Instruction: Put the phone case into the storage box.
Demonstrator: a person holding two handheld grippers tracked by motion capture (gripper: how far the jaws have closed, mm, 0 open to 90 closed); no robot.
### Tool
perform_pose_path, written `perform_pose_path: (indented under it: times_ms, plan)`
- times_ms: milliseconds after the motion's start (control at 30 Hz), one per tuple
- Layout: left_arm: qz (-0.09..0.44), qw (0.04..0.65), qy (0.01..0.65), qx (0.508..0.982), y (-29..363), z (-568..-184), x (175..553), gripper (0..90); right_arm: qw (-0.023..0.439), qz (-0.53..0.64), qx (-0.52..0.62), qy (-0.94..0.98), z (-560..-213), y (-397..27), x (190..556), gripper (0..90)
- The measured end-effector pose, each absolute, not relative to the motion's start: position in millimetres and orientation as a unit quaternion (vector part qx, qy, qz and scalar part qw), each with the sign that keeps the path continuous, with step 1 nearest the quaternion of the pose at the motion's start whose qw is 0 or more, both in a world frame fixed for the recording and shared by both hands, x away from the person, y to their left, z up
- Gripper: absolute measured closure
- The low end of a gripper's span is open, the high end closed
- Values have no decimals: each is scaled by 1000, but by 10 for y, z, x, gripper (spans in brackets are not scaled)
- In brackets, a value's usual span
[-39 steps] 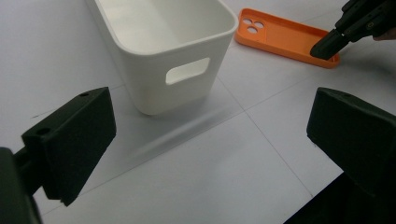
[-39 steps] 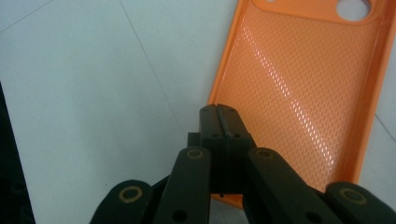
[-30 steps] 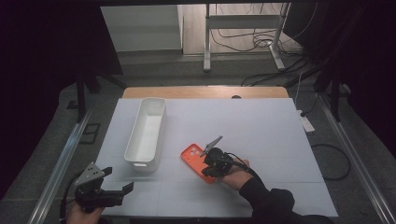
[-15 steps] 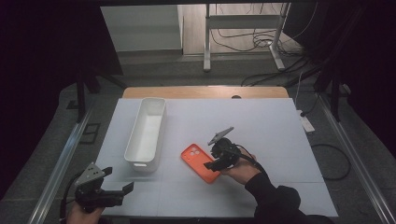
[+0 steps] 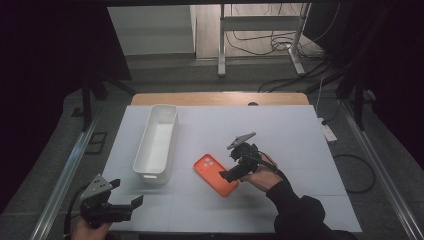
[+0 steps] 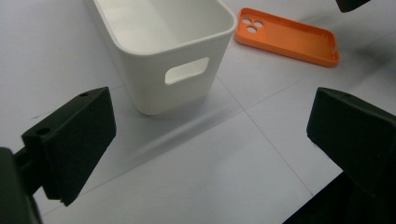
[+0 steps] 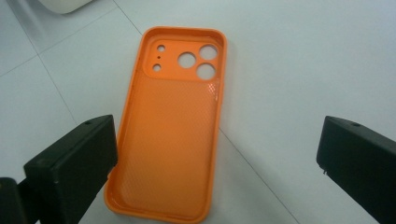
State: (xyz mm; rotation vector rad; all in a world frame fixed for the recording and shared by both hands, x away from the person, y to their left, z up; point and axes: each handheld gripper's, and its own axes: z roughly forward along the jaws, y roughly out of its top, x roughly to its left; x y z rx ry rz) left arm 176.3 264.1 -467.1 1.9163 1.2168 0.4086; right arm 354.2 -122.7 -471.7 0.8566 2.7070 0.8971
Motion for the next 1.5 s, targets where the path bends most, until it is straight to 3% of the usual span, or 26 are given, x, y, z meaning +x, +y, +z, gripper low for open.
perform_pose_path:
  times_ms: [1300,1500]
  plan:
    - [159,407,482,759,2648,-4672,1765,21,52,212,300,929,-5181,-1144,3679,0]
    - [159,407,482,759,2645,-4673,1766,21,73,214,299,927,-5157,-1155,3666,115]
